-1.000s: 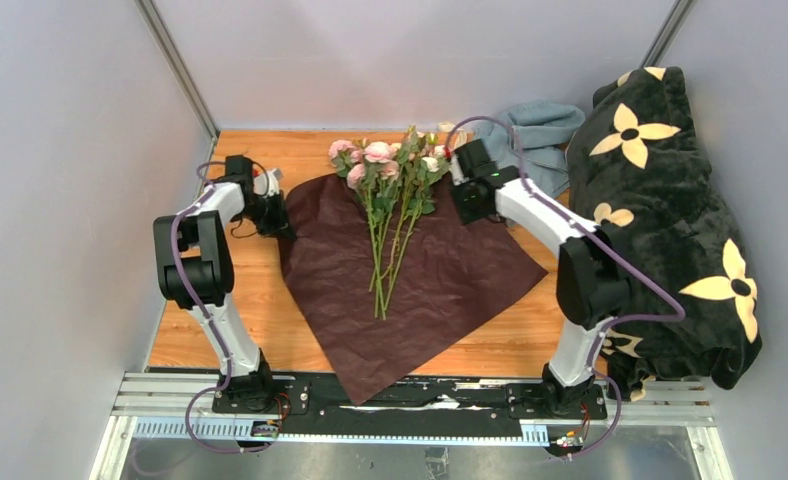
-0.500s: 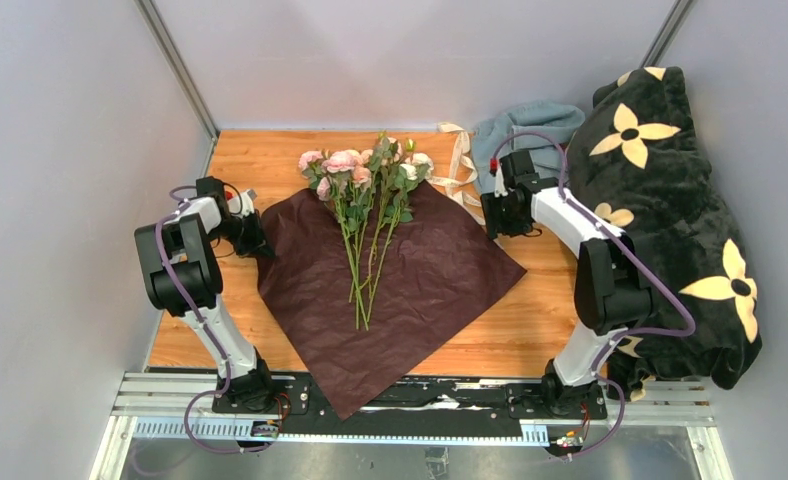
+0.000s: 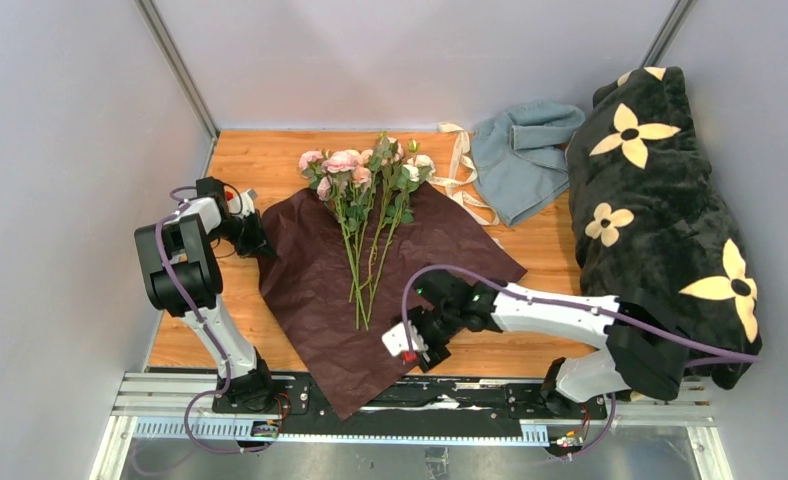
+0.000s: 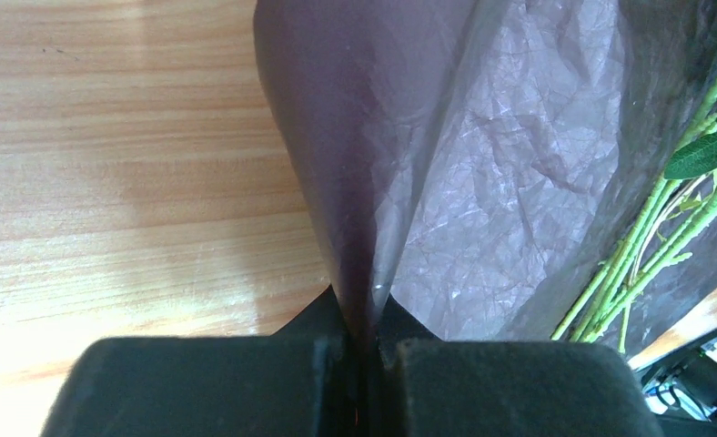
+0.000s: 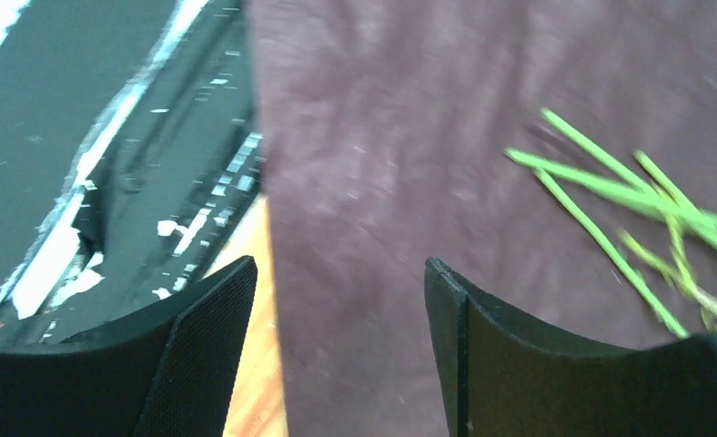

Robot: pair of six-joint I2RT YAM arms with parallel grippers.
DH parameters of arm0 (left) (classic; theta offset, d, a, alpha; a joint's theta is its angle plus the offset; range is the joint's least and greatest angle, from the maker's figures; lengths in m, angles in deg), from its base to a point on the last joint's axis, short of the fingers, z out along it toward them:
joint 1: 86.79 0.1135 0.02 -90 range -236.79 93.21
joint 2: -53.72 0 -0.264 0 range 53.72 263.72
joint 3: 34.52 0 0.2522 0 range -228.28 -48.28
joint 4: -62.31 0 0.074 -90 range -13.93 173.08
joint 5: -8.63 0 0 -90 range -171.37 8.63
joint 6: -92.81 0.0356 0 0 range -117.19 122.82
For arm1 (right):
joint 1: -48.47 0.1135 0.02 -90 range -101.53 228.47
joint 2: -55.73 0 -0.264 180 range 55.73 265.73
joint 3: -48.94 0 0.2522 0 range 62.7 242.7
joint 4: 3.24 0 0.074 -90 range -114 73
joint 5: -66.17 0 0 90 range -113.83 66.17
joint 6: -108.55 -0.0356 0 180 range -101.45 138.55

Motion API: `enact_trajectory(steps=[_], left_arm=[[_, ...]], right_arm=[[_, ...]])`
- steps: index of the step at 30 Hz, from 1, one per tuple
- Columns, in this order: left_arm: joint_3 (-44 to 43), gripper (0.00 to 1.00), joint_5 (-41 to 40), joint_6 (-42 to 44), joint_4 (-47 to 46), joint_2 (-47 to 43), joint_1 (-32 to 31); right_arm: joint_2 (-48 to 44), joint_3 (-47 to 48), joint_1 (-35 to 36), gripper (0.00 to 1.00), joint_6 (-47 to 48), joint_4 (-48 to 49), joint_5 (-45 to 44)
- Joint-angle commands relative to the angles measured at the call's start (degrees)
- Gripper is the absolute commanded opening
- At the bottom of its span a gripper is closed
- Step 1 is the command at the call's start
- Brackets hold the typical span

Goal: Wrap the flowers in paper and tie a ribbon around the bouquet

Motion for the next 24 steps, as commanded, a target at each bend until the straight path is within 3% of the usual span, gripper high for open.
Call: enact_trajectory(steps=[1, 7, 16, 24], left_arm=[[0.6, 0.00, 1.7, -0.1, -0.1, -2.4, -0.1], [0.7, 0.00, 0.9, -0.1, -0.3, -3.2, -0.1], [0.3, 0.00, -0.1, -0.1, -0.4, -3.1, -0.1], [0.2, 0.00, -2.4, 1.5, -0.5, -4.2, -0.1]], right_arm=[[2.6, -0.6, 7.5, 0.72, 17.3, -4.8, 2.4], [5.9, -5.0, 10.8, 0.69, 15.9, 9.8, -3.4], [10.9, -3.3, 10.9, 0.64, 18.7, 11.1, -14.0], [11.5, -1.7, 9.6, 0.43, 13.4, 13.9, -15.3]])
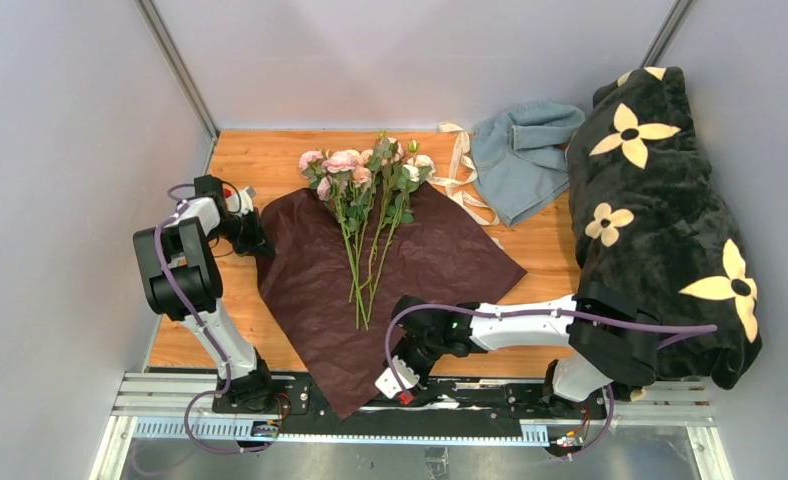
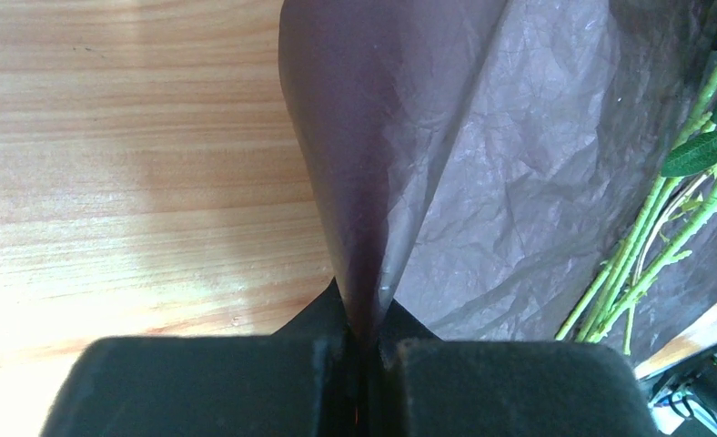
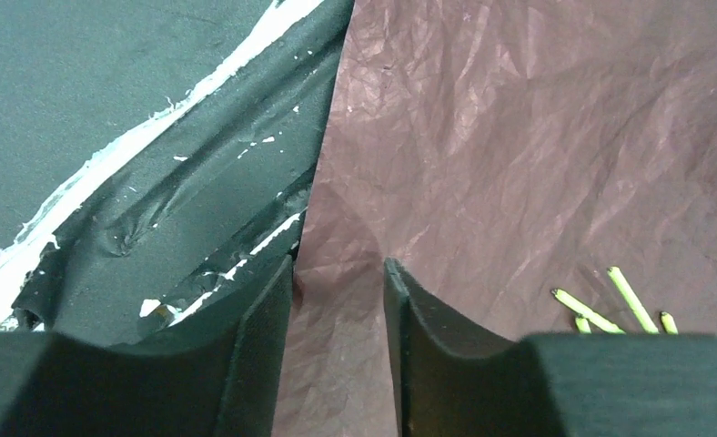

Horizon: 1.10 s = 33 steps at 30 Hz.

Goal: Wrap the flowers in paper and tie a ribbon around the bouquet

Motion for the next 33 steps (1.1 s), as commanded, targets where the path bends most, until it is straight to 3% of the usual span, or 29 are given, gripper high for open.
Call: enact_trajectory(steps=[1, 13, 23, 30, 33], left_arm=[[-0.1, 0.00, -2.1, 1.6, -0.4, -2.5, -0.2], [0.1, 0.00, -5.4, 3.7, -0.4, -3.9, -1.0], [0.4, 0.00, -5.9, 3.9, -0.5, -4.1, -2.2], [0.3, 0.01, -6.1, 4.3, -0.4, -4.3, -2.3], [0.2, 0.06, -6.4, 4.6, -0.4, -4.9, -2.2]], right_arm=[[1.6, 1.3, -1.9, 0.39, -1.0, 4.6, -9.5], [1.7, 3.1, -5.5, 0.28, -9.7, 8.8, -6.1], [3.1, 5.5, -6.2, 0.41, -11.0, 9.4, -3.2], [4.8, 5.2, -6.2, 0.42, -10.6, 9.6, -3.6], [5.4, 5.1, -6.1, 0.38, -10.4, 8.6, -3.0]])
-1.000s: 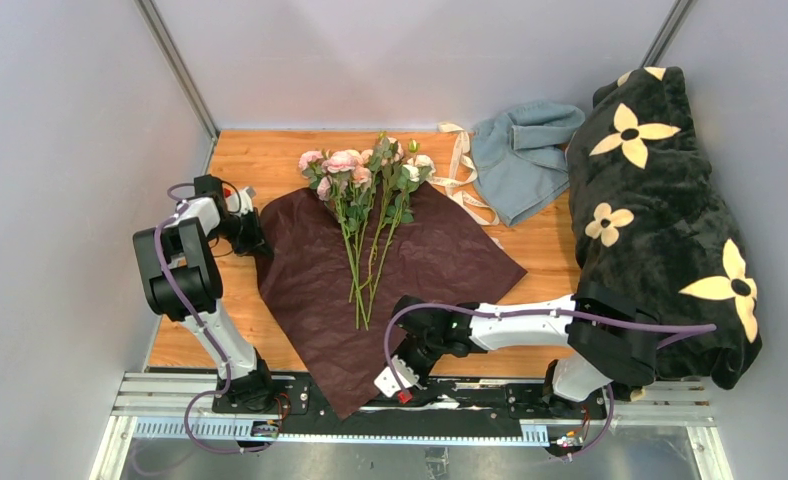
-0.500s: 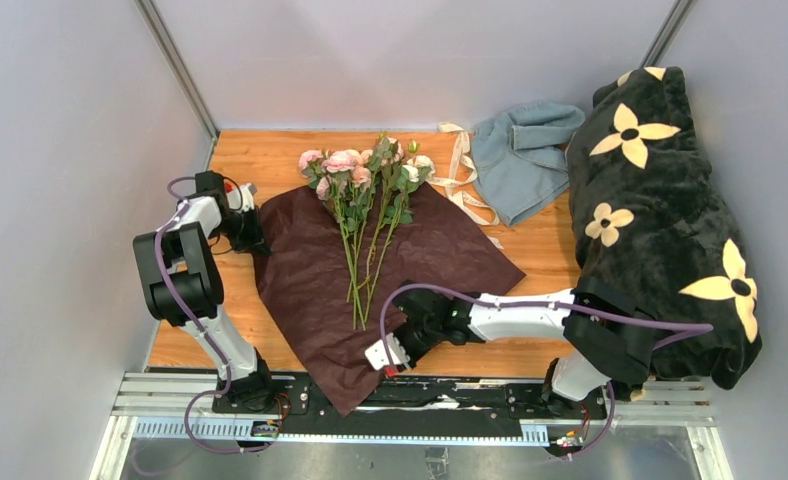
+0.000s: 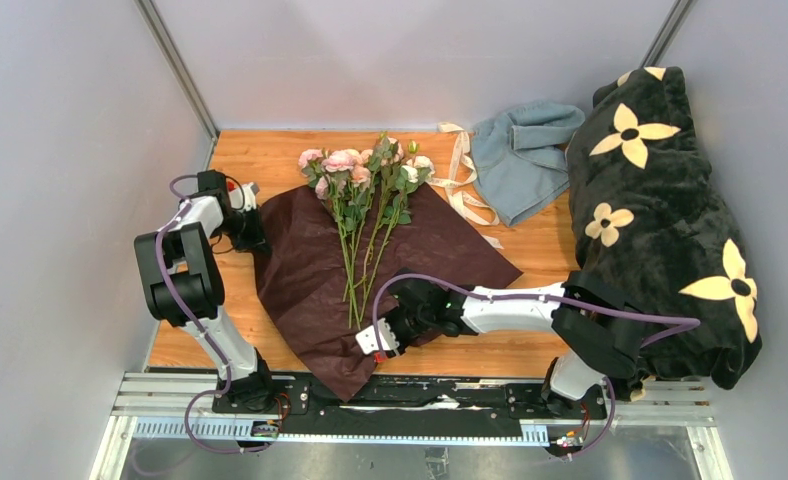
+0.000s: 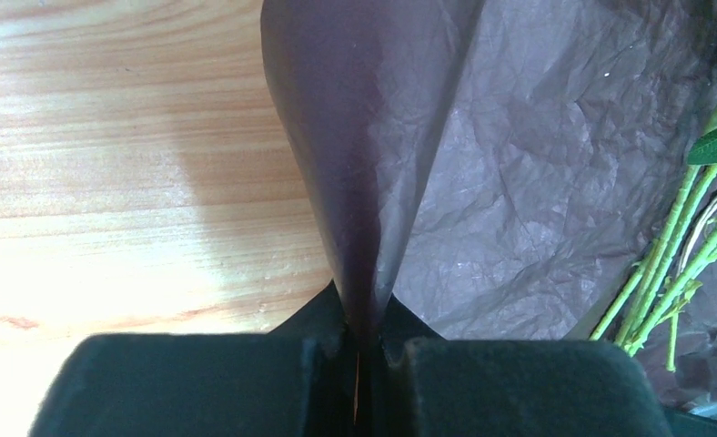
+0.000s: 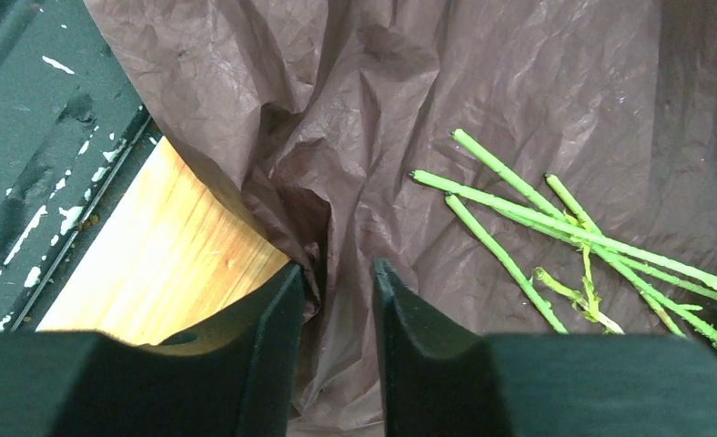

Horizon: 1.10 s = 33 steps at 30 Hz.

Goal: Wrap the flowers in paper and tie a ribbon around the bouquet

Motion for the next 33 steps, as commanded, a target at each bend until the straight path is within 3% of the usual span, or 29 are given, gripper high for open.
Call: enact_trajectory(steps=[1, 4, 7, 10, 13, 18, 20, 25, 29, 33], left_arm=[[0.2, 0.08, -1.2, 1.2, -0.2, -2.3, -0.2], [0.0, 0.25, -2.0, 2.3, -0.2, -3.1, -0.2], [-1.3, 0.52, -2.0, 6.1, 0.9, -5.3, -0.2], [-3.2, 0.72, -1.4, 13.1, 2.3, -12.1, -1.3], [-5.7, 0.84, 0.1, 21.9, 6.1, -19.2, -5.4], [-6.7, 0.89, 5.4, 38.9, 20.9, -27.3, -21.2], [-4.6, 0.89, 6.6, 42.5, 24.4, -29.9, -28.8], [0.8, 0.91, 6.3, 48.8, 29.9, -34.6, -41.0], [1.2, 0.96, 9.6, 51.7, 32.7, -39.0, -43.3], [-3.7, 0.98, 13.4, 50.4, 35.5, -40.4, -43.3]], right_arm=[[1.4, 0.4, 0.2, 0.35, 0.5, -1.4, 0.1], [1.1, -0.9, 0.4, 0.21, -1.1, -1.3, 0.5], [0.5, -0.9, 0.3, 0.02, -5.8, -1.0, -0.5], [0.2, -0.2, -1.2, 0.00, -13.3, 0.2, 0.6], [0.0, 0.6, -3.7, 0.00, -21.9, 1.7, 3.2], [-1.9, -2.5, -8.5, 0.00, -41.3, 12.4, 6.9], [-2.1, -3.9, -10.6, 0.00, -48.7, 17.6, 7.4], [-1.3, -4.3, -12.3, 0.00, -59.5, 22.2, 7.9], [-0.2, -4.3, -13.3, 0.00, -63.6, 22.7, 7.4], [1.5, -5.5, -15.1, 0.00, -67.4, 25.0, 7.8]])
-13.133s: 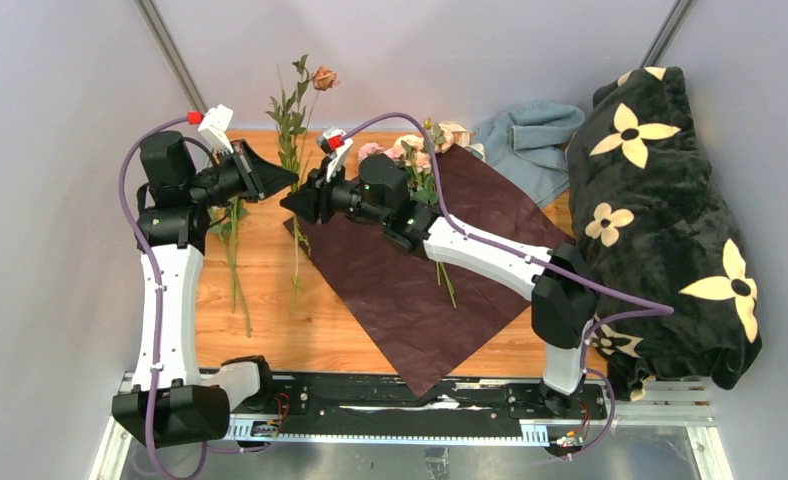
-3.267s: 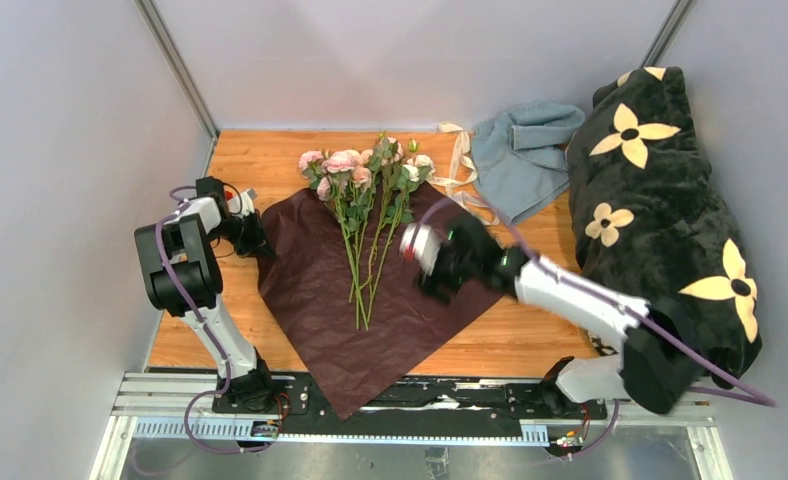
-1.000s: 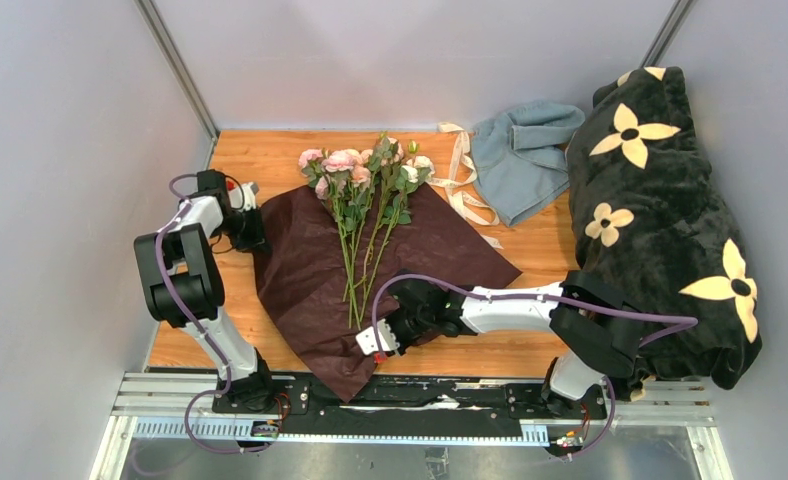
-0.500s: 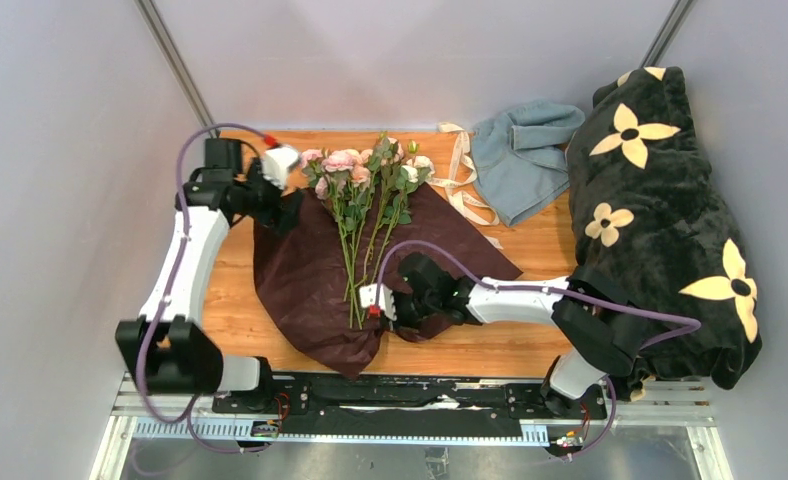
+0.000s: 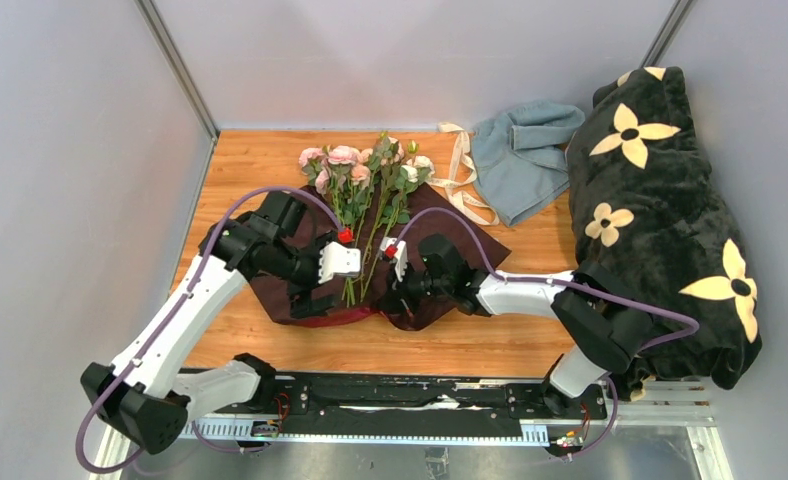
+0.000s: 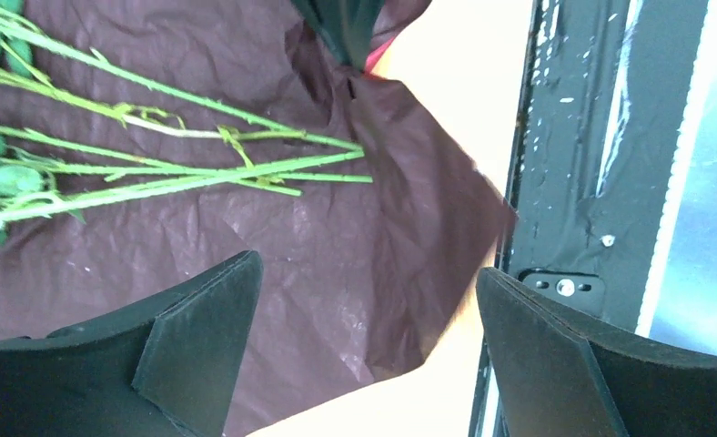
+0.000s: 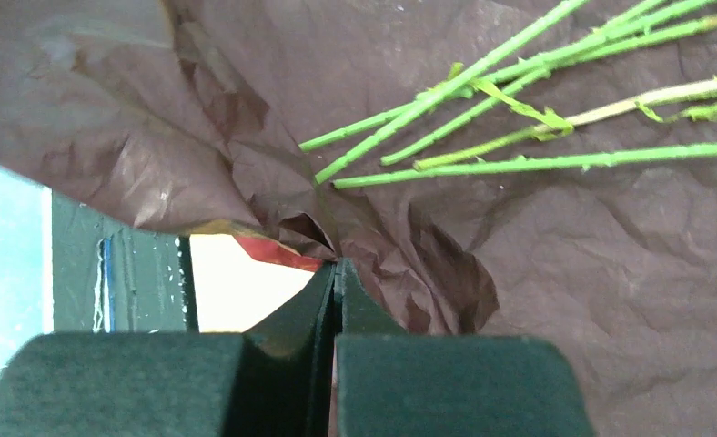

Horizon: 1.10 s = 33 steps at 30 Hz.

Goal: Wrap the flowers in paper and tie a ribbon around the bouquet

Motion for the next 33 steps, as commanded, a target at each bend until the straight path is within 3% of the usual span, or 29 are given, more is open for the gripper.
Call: enact_trajectory(steps=[1, 6, 11, 14, 15, 16, 17, 18, 19, 21, 24, 28, 30, 33], left_arm=[[-5.9, 0.99, 6.2, 2.0, 5.5, -2.4, -0.2], [0.1, 1.00, 4.1, 0.7, 4.6, -2.0, -1.7], [5.0, 1.00, -3.7, -7.9, -5.8, 3.9, -2.6], [5.5, 0.98, -4.0, -10.2, -10.3, 5.2, -2.6], [5.7, 0.90, -2.9, -10.5, -10.9, 5.4, -2.6], [5.8, 0.61, -1.6, -10.6, -11.0, 5.6, -2.5], [5.8, 0.40, -0.5, -10.6, -11.0, 5.6, -2.6], [6.0, 0.11, 0.4, -10.6, -11.0, 5.6, -2.6], [6.1, 0.00, 1.0, -10.7, -10.9, 5.5, -2.6], [6.5, 0.00, 1.5, -10.8, -10.9, 4.9, -2.6], [7.1, 0.00, 1.7, -11.8, -10.9, 3.5, -2.6], [8.4, 0.00, 3.7, -11.8, -10.9, 1.8, -2.6], [9.0, 0.00, 4.5, -11.6, -10.9, 1.8, -2.6], [8.9, 0.00, 4.3, -12.4, -10.9, 3.0, -2.6]], right_arm=[[2.2, -2.1, -2.6, 0.00, -7.4, 4.0, 0.5], [2.1, -2.3, -3.1, 0.00, -8.0, 4.0, -0.1], [1.7, -1.9, -3.1, 0.00, -7.3, 3.0, 0.4], [1.2, -1.8, -3.1, 0.00, -6.7, 2.4, 1.1], [0.9, -1.7, -3.1, 0.00, -6.1, 1.8, 1.6], [0.3, -1.6, -3.1, 0.00, -4.8, 0.7, 3.2], [-0.2, -1.5, -3.1, 0.06, -3.8, -0.1, 4.4], [-1.8, -1.6, -3.1, 0.16, -1.5, -2.1, 6.5], [-3.3, -1.8, -3.1, 0.30, 0.6, -3.8, 8.1], [-7.7, -3.0, -3.0, 0.48, 5.3, -8.2, 9.7], [-15.2, -7.3, -1.2, 0.63, 11.9, -13.2, 5.7], [-20.8, -16.5, 4.3, 0.68, 14.8, -4.1, -1.5], [-18.4, -17.7, 4.7, 0.68, 11.9, 3.1, -1.8], [-13.2, -15.7, 5.4, 0.68, 10.3, 6.3, -0.1]])
